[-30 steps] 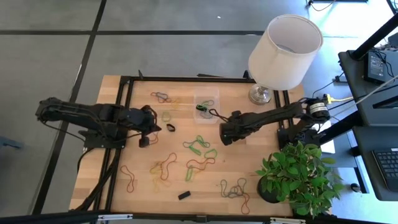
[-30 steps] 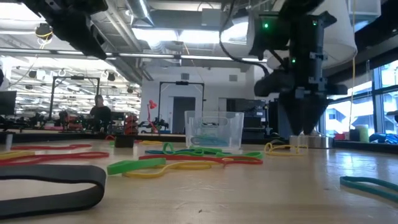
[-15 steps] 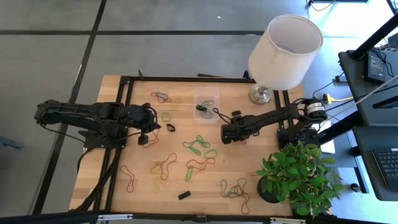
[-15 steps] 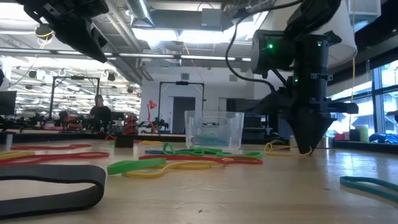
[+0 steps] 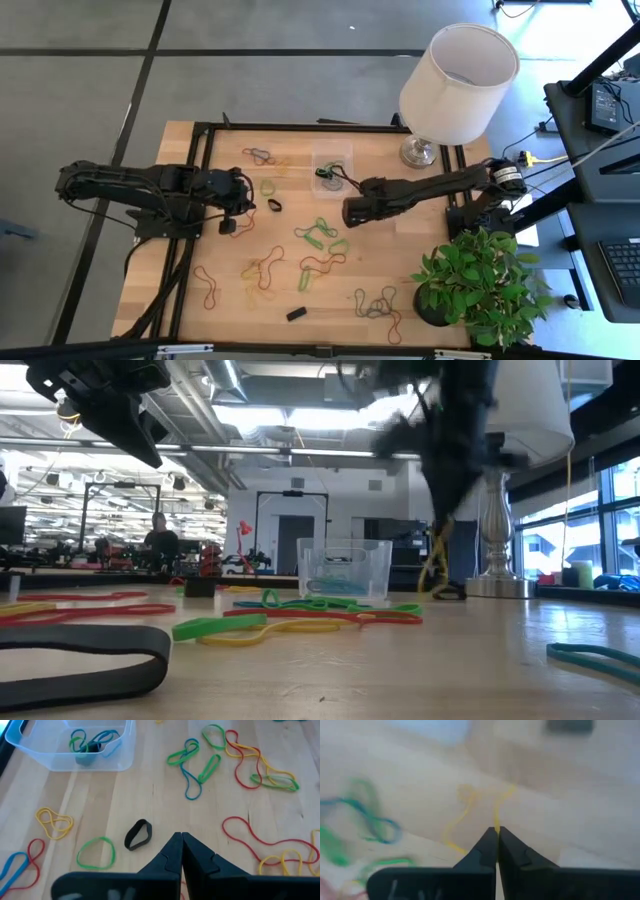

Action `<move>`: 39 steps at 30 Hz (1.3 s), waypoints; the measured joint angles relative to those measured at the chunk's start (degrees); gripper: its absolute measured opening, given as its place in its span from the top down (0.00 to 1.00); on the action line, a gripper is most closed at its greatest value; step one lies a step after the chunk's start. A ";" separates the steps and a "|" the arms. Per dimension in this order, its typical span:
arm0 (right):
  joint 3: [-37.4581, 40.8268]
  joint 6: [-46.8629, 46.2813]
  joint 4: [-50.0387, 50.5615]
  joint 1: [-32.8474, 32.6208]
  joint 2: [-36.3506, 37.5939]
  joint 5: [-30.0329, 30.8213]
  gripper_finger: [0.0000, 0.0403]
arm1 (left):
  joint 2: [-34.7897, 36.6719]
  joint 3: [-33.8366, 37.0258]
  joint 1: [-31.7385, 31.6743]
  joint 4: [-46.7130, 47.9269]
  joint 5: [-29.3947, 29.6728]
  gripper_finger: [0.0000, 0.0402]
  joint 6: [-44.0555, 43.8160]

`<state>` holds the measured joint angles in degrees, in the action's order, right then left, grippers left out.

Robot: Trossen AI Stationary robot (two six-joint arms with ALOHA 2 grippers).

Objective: Pick and place rubber bands into bin
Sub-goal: Put the yellow rubber band into the transparent bin, then put the red rubber band into the transparent bin

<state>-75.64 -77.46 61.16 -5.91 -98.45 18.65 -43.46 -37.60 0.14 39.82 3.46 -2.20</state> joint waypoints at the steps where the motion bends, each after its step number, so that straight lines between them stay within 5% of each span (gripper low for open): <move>1: -2.93 0.20 1.97 -0.17 0.00 2.19 0.99 | 0.00 0.00 0.00 -0.01 0.00 1.00 0.04; 8: -18.74 11.94 6.43 2.03 0.09 14.62 1.00 | 0.00 0.00 0.00 -0.10 0.16 1.00 1.51; 14: -21.87 25.52 -4.71 8.62 -1.13 16.86 1.00 | 0.00 0.00 0.00 -0.13 1.73 1.00 2.37; 27: -21.89 36.31 -12.84 17.93 -14.74 5.26 0.98 | -0.02 0.00 -0.02 -0.16 2.69 0.99 2.42; 39: -21.81 34.33 -11.73 18.55 -19.04 1.30 0.77 | -0.02 0.00 -0.02 -0.15 3.06 0.99 2.52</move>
<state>-97.45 -43.13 49.43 12.64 -117.49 19.95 -43.48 -37.60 0.12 39.67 6.52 0.32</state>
